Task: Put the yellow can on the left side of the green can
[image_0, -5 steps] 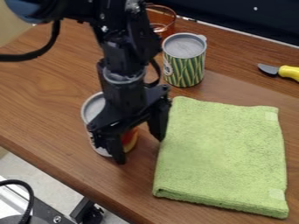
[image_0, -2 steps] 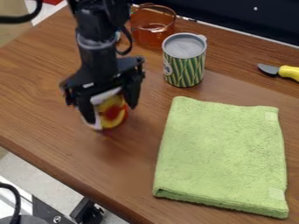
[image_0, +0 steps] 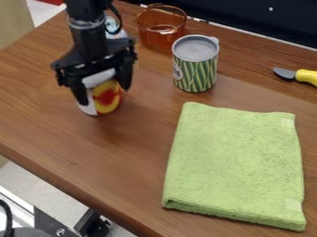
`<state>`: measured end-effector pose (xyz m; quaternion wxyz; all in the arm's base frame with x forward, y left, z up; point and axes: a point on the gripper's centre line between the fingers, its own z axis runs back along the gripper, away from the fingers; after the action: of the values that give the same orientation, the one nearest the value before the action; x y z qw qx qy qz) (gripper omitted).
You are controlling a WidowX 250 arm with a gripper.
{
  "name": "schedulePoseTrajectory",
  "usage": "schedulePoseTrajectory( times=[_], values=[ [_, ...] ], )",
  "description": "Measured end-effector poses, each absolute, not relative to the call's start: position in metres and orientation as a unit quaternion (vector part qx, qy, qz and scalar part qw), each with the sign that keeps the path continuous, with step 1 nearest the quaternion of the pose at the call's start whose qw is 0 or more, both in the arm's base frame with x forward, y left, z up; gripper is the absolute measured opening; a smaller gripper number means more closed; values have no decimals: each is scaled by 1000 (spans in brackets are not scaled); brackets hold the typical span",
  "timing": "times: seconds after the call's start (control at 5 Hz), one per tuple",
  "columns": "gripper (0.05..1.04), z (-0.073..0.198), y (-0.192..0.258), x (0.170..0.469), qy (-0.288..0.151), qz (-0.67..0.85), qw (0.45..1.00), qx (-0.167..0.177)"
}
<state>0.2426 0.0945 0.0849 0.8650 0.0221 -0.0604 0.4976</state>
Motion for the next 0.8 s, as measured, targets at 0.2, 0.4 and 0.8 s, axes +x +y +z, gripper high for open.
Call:
schedulePoseTrajectory(
  times=[0.2,0.4,0.8],
  values=[
    [997,85,113,251,-57,497,865,25],
    [997,83,134,263,-62,509,858,37],
    [997,95,154,279,-57,518,853,36]
  ],
)
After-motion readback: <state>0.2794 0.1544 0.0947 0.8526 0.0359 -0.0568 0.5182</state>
